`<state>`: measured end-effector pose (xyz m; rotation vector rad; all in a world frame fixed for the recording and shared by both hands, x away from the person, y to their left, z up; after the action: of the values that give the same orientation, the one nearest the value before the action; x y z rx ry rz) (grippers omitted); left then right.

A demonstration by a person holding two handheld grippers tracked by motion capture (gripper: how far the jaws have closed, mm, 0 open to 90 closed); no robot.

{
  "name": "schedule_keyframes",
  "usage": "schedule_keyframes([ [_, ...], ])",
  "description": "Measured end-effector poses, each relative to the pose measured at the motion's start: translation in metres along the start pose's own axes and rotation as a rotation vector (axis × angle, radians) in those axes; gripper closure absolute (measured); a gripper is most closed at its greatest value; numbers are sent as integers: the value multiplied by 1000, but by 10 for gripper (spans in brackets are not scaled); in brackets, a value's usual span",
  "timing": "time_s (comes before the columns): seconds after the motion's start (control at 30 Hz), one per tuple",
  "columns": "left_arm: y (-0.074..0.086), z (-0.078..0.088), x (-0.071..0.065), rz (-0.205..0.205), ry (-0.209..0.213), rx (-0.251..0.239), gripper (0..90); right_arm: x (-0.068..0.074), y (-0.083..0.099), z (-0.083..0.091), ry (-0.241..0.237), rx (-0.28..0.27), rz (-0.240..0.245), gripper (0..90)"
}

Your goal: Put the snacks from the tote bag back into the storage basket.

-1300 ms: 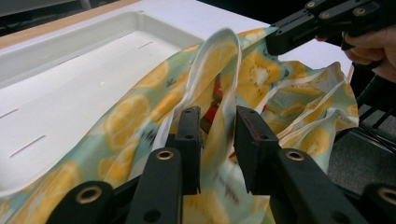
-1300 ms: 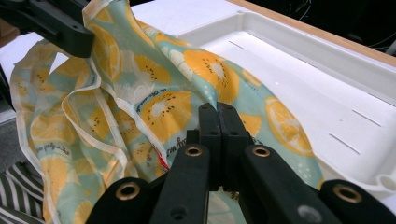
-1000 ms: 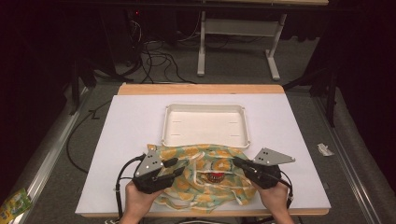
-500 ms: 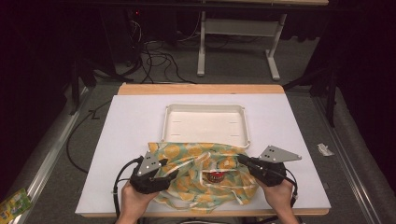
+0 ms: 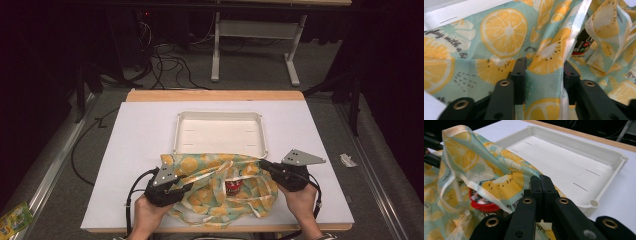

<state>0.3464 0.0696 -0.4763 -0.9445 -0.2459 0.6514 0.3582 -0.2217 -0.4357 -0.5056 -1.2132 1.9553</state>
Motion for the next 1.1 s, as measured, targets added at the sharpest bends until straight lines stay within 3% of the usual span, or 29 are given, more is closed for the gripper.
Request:
schedule_keyframes([
  [0.2, -2, -6, -4, -21, 40, 8, 837, -13, 7, -11, 20, 27, -22, 900],
  [0.4, -5, -10, -5, -26, 61, 11, 890, -19, 13, -19, 30, 61, -40, 900],
  [0.6, -7, -9, -5, -18, 72, -5, 897, -15, 10, -14, 46, 31, -54, 729],
  [0.73, -8, -7, -6, -14, 80, -18, 898, -5, 7, -3, 53, 4, -30, 671],
  [0.93, -9, -6, -7, -10, 84, -27, 899, 14, 2, 13, 66, -31, 55, 634],
  [1.1, -10, -5, -7, -9, 86, -30, 898, 24, 3, 15, 56, -22, 101, 601],
])
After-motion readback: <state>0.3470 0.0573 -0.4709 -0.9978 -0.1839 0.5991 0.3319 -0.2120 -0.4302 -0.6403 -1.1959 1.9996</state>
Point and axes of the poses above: each handheld gripper's, and its own axes: z roughly backward along the jaws, y roughly out of its underside, x roughly to its left, the point moved 7 cm from there along -z, roughly forward along the jaws, and after that the axes turned 2 degrees about -x, right-handed, at the moved point
